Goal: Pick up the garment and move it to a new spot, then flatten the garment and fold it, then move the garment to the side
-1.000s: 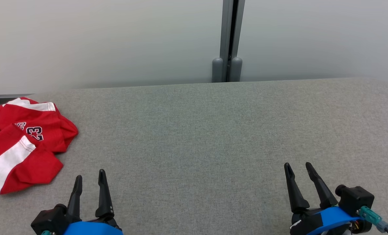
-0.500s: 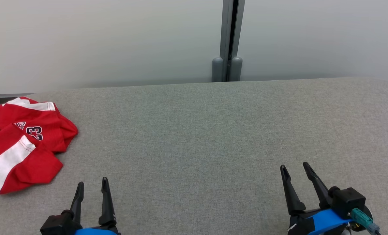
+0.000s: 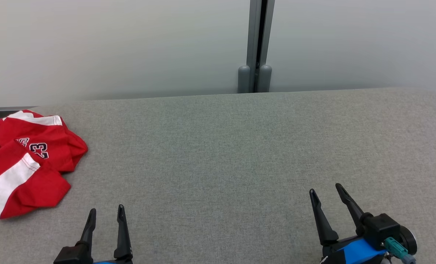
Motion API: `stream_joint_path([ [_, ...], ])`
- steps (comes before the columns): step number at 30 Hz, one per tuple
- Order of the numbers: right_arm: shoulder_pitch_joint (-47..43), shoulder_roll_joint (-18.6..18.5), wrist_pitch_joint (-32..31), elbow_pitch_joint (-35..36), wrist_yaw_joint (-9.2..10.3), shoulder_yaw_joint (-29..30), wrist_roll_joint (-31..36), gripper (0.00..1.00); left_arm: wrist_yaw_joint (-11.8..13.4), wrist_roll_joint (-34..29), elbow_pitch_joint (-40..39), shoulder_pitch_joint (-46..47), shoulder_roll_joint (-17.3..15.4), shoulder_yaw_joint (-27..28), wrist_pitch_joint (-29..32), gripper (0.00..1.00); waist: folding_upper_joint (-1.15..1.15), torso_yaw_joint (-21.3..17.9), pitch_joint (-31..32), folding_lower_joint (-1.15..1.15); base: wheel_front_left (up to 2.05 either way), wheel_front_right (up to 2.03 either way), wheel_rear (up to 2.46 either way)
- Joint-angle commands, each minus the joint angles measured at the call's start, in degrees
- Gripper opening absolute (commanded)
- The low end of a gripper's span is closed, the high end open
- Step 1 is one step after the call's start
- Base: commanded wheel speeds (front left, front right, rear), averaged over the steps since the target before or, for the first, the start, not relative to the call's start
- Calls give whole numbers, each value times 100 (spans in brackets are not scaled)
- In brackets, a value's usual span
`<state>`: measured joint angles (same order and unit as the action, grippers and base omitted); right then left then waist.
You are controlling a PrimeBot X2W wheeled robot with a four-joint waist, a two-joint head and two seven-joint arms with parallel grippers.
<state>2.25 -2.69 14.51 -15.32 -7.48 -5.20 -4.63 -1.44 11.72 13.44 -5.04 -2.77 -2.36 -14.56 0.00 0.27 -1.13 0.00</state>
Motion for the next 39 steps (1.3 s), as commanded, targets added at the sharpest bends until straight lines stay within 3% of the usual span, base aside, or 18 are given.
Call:
stream_joint_path([
  [1, 19, -34, 43, 3, -2, -13, 95, 100, 38, -87, 9, -47, -18, 1, -33, 100, 0, -1, 3, 0, 0, 0, 0],
  [30, -33, -34, 79, -101, -2, 15, 205, 100, 73, -131, 155, -26, -18, 9, -72, 100, 0, 90, 53, 0, 0, 0, 0],
  [34, -86, -31, 77, -109, -2, 61, 216, 100, 73, -147, 170, 7, -19, -19, -72, 100, 0, 262, 73, 0, 0, 0, 0],
  [39, -153, -29, 75, -88, -2, 154, 240, 100, 86, -156, 132, 72, -19, -90, -71, 100, 0, 807, 98, 0, 0, 0, 0],
])
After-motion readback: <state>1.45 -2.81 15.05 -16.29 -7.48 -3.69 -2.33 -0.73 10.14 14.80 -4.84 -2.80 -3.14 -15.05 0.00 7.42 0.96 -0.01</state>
